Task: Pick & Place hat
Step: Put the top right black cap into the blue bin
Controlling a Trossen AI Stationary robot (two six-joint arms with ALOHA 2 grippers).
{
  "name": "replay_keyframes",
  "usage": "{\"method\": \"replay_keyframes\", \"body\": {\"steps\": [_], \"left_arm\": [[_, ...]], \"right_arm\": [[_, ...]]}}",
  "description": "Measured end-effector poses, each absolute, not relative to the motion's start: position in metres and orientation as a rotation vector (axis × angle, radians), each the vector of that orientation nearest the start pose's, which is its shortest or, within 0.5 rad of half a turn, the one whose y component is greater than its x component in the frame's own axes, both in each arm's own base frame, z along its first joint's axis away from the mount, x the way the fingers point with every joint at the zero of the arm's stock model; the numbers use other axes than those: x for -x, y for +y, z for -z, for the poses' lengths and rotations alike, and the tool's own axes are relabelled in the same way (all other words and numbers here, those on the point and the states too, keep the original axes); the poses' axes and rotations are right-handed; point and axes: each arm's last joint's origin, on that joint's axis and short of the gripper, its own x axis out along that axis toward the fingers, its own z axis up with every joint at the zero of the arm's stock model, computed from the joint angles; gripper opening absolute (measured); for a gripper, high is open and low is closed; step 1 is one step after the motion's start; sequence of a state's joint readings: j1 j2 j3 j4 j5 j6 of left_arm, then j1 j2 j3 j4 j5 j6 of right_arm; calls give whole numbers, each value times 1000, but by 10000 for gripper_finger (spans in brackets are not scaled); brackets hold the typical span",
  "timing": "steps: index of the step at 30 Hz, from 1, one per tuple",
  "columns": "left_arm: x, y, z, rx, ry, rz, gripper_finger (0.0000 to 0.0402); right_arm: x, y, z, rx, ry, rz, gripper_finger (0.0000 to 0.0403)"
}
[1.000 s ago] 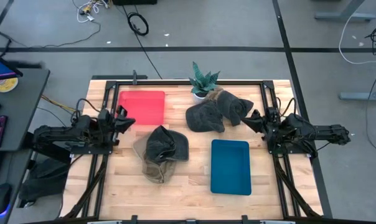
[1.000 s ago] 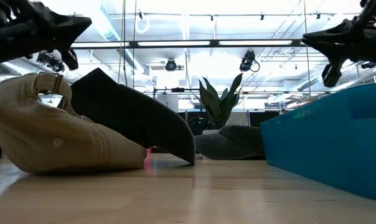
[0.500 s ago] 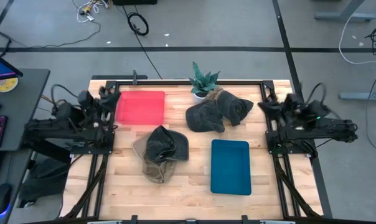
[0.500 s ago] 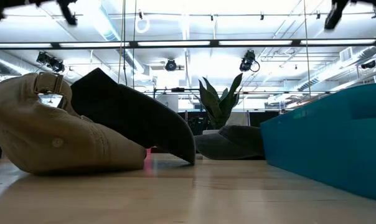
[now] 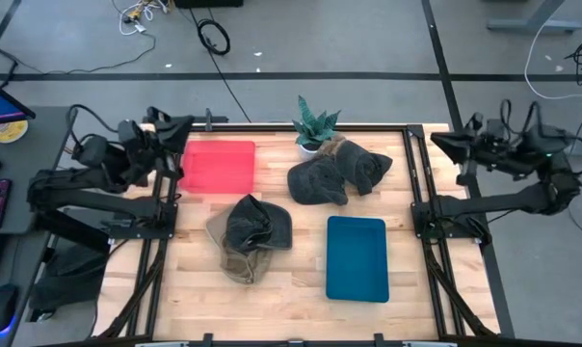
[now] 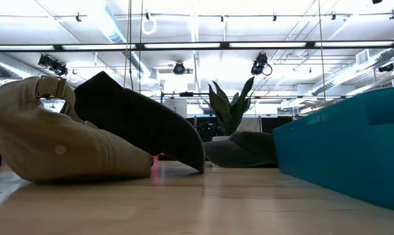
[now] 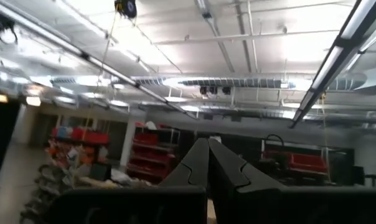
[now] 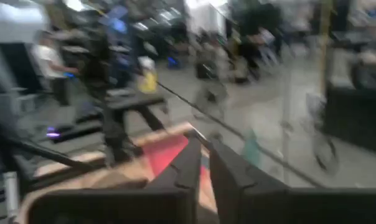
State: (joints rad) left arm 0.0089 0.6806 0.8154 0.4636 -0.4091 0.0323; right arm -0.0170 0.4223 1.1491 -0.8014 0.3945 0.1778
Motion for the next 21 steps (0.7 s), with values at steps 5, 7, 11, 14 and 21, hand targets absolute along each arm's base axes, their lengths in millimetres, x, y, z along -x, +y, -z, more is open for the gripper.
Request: {"method": "replay_keyframes", "body": {"steps": [5,7,11,14,21], "left_arm": [[-143,12,-400,279,-462,-354,3],[-149,10,-393,329,-399,-338,3],[-162,6,-381,342,-276,-286,3],[-171,4,-376,329,-233,-247,13],[-166,5,-400,149,-242,-251,95]], "right_arm": [[-38,-12,-406,-183,158,446,133],[-49,-11,-406,-176,216,416,171],[-67,-11,-414,-200,371,407,241],[-83,-11,-424,-180,465,420,278],[-131,-18,-447,-143,537,497,303]]}}
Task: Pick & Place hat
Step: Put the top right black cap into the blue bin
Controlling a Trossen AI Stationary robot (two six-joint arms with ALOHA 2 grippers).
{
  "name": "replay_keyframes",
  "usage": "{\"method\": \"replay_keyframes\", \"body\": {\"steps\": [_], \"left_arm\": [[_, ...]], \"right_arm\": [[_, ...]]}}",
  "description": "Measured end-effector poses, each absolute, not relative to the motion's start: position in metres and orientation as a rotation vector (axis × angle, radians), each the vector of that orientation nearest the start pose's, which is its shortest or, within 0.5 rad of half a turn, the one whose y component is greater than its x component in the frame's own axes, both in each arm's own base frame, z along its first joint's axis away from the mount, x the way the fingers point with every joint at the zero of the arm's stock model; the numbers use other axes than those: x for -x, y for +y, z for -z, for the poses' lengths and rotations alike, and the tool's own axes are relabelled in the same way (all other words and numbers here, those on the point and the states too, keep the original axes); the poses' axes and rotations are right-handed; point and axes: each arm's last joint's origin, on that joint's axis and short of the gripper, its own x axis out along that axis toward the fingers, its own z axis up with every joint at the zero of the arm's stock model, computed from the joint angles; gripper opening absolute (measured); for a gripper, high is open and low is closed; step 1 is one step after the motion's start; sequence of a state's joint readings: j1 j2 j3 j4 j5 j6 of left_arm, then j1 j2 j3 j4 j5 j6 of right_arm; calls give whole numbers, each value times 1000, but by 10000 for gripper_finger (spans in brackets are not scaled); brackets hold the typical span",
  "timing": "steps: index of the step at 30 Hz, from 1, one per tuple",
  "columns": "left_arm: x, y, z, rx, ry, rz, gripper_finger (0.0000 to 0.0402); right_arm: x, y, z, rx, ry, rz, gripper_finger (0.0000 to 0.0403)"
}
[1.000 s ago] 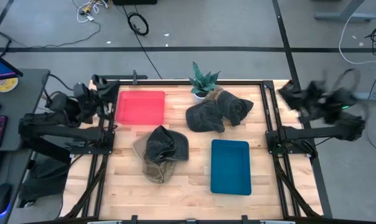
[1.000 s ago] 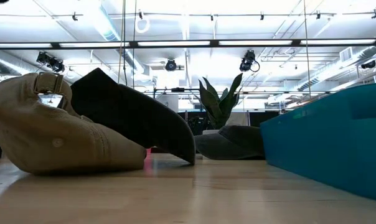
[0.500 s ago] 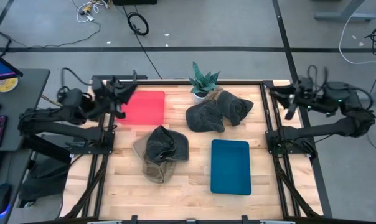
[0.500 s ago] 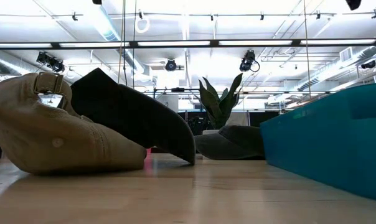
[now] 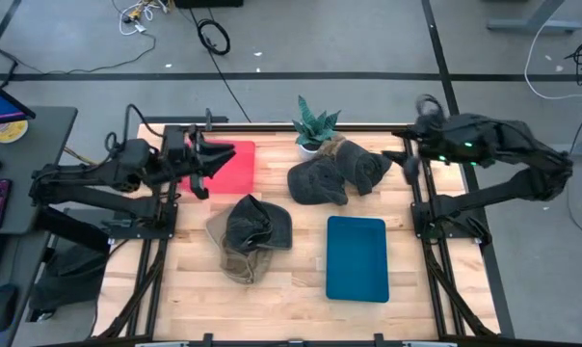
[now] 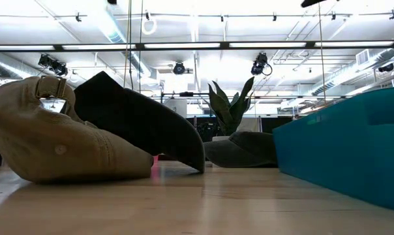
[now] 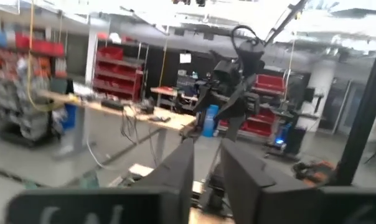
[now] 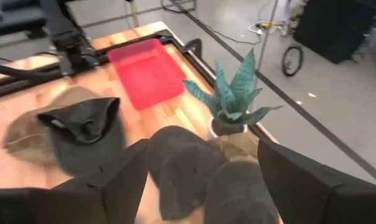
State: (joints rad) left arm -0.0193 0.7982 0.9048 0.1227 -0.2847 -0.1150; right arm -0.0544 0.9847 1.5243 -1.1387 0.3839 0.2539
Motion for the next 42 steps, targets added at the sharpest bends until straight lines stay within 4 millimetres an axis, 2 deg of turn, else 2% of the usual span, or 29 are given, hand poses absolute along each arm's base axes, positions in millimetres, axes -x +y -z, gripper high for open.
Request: {"method": "replay_keyframes", "body": {"steps": [4,9,13,16,24,27,30,42], "left_arm": [[-157,5,-423,54,-244,-261,151],[-149,5,-438,12,-220,-267,200],[-149,6,-436,-10,-189,-297,217],[-149,9,-429,-6,-122,-334,223],[-150,18,-417,44,-4,-394,225],[-149,20,-416,38,7,-408,225],[-149,20,-416,38,7,-411,225],[-150,19,-413,92,20,-403,225]], "right_arm": [[-151,-25,-453,-147,547,532,297],[-171,-23,-454,-183,532,460,284],[-179,-24,-444,-253,623,411,277],[-184,-31,-430,-322,748,483,284],[-197,-57,-402,-369,992,648,356],[-197,-70,-385,-355,1069,686,384],[-192,-82,-363,-364,1132,709,396],[-173,-103,-274,-491,1245,724,378]]}}
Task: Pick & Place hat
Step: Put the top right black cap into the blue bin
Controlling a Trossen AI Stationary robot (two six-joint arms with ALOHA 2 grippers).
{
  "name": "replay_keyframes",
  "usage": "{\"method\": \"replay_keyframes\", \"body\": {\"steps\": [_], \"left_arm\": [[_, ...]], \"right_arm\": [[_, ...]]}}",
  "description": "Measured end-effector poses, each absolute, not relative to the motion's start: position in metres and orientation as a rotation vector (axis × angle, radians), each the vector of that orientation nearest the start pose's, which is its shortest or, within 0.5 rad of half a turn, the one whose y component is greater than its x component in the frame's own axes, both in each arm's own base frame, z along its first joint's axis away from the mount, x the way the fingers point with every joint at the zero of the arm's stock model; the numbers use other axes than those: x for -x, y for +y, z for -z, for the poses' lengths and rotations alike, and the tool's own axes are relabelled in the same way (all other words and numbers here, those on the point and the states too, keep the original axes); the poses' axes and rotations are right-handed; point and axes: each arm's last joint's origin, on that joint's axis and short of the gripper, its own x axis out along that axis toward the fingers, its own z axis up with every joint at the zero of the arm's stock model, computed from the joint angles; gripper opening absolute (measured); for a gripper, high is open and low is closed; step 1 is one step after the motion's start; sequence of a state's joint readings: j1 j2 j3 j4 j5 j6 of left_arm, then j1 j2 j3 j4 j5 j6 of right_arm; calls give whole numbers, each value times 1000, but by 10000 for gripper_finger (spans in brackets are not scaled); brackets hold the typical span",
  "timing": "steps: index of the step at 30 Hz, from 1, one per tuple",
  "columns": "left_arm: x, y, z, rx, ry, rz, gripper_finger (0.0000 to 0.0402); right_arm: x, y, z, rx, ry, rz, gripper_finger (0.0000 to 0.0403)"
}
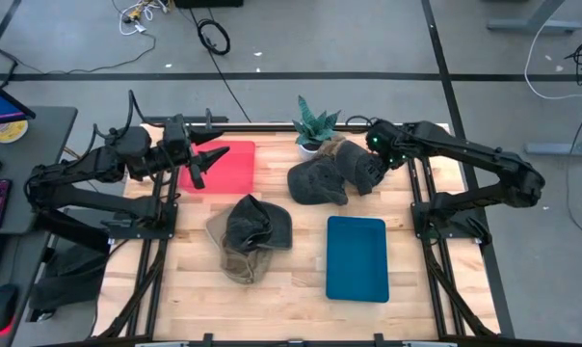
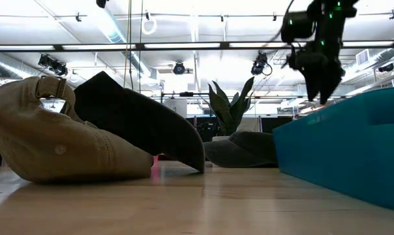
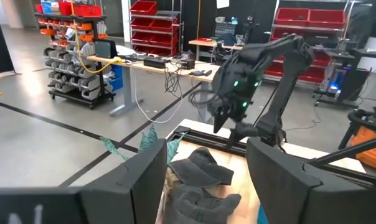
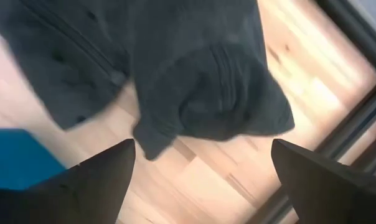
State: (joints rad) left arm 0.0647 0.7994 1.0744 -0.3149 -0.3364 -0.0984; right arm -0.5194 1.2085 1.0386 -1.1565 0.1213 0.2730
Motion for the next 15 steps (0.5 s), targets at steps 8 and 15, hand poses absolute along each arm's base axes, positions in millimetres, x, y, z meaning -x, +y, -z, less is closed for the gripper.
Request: {"method": "replay_keyframes", "body": {"steps": [8,15], "left_arm": [[-150,16,-413,120,16,-378,225],[-158,16,-410,117,40,-383,224]], "right_arm": [[-155,-122,-233,-604,1262,806,380],[-148,-132,-206,-651,1234,794,376]]}}
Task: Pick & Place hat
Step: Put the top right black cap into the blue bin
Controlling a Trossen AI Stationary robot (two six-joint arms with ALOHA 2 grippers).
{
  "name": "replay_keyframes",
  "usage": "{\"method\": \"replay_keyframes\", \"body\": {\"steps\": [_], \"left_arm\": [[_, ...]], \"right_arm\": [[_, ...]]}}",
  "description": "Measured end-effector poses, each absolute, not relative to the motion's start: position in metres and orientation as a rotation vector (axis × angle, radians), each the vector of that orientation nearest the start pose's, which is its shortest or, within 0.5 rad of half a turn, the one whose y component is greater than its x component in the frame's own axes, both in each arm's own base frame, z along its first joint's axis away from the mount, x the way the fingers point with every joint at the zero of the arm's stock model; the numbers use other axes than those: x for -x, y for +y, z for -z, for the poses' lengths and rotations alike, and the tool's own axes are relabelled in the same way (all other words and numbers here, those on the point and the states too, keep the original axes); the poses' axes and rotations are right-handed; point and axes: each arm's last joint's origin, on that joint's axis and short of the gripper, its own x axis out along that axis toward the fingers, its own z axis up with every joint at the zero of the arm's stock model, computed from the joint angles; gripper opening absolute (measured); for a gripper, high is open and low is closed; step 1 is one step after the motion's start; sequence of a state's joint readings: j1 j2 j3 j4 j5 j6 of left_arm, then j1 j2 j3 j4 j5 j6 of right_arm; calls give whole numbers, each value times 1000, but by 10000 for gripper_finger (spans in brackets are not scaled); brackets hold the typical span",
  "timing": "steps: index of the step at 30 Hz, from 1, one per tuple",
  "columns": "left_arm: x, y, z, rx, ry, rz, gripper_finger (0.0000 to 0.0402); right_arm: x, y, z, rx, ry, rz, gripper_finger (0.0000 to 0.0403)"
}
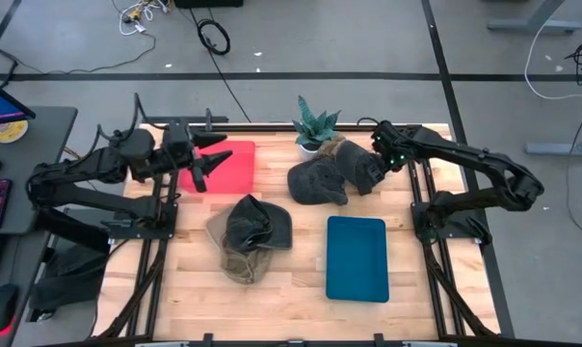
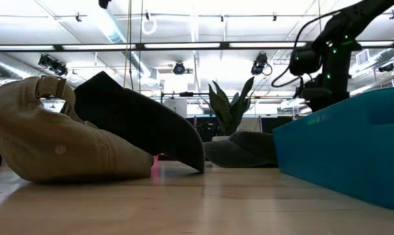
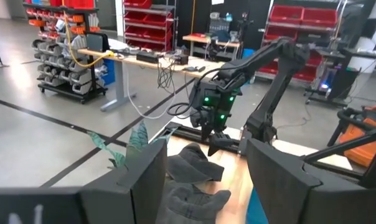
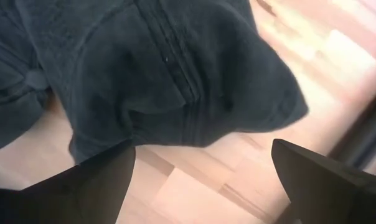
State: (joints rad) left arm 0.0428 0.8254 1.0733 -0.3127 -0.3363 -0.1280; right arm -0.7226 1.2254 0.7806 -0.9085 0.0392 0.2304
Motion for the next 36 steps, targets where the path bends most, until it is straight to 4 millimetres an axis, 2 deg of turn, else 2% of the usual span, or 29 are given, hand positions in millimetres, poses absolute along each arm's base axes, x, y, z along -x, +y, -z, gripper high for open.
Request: {"method": "replay_keyframes", "body": {"steps": [6,13,19,22,26,30,34,36], "left_arm": [[-179,17,-400,127,99,-387,224],[-202,18,-390,144,131,-389,224],[-208,18,-394,154,80,-386,224],[-208,18,-396,156,61,-384,224],[-208,18,-395,156,65,-385,224],[-208,18,-395,155,65,-385,224],[-208,18,-395,155,66,-385,224],[-208,18,-395,154,66,-385,224]], "right_arm": [[-150,-134,-182,-637,1298,744,364],[-158,-140,-163,-642,1307,718,356],[-165,-146,-144,-660,1367,710,343],[-167,-148,-137,-672,1397,697,320],[-168,-148,-134,-669,1413,679,254],[-163,-144,-140,-654,1429,686,150],[-158,-141,-157,-626,1407,682,33],[-157,-139,-170,-603,1388,673,18]]}}
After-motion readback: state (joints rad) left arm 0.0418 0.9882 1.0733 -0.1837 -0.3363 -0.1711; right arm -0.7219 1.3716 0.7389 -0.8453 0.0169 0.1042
